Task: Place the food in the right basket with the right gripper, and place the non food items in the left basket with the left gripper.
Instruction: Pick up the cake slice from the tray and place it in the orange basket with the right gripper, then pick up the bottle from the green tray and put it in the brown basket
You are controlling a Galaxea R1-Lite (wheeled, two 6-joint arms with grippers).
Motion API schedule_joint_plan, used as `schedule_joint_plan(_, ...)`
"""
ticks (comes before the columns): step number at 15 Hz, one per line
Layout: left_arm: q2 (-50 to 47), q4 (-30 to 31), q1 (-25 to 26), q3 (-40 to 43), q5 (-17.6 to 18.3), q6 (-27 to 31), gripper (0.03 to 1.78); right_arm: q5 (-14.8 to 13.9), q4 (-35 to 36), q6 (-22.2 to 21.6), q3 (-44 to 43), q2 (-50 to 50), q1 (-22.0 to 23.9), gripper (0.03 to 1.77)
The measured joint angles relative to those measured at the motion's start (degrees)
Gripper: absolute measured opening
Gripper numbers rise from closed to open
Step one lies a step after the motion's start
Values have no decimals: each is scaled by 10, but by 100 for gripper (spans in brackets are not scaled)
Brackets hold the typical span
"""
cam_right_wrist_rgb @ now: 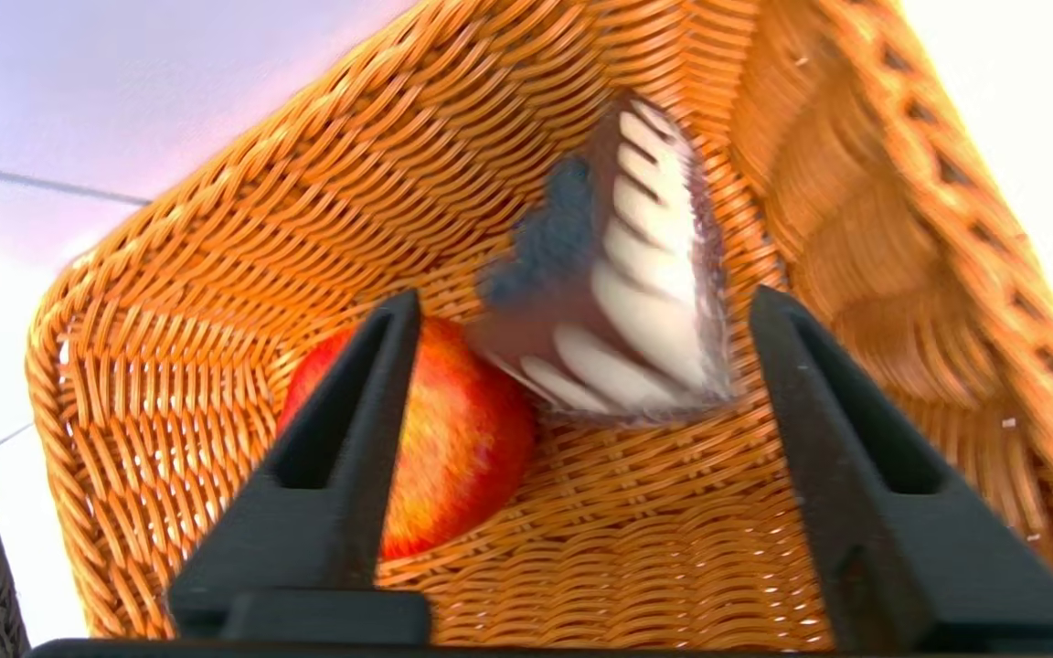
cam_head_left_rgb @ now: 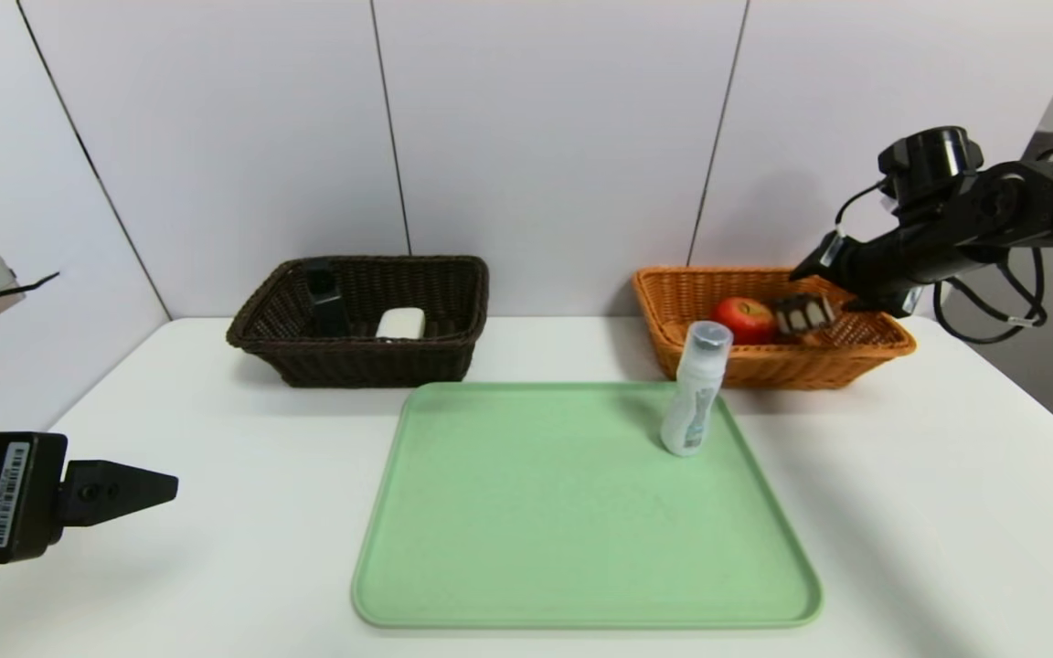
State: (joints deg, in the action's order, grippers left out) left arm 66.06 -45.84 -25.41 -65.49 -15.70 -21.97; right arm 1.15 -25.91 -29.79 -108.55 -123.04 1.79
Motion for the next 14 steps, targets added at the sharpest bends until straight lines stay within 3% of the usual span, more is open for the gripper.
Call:
schedule_joint_plan(4, 0, 1, 0, 0, 0, 0, 169, -12, 1, 10, -2, 4, 0, 145)
schedule_joint_plan(9, 0, 49, 0, -5, 1, 14, 169, 0, -2, 3, -2, 55, -17, 157)
schedule_joint_plan(12, -3, 59, -2, 0, 18, 14, 169, 7, 0, 0, 12, 113, -59, 162)
schedule_joint_plan(14, -5, 58, -2, 1, 20, 15, 169, -2, 0, 2, 17, 152, -102, 164)
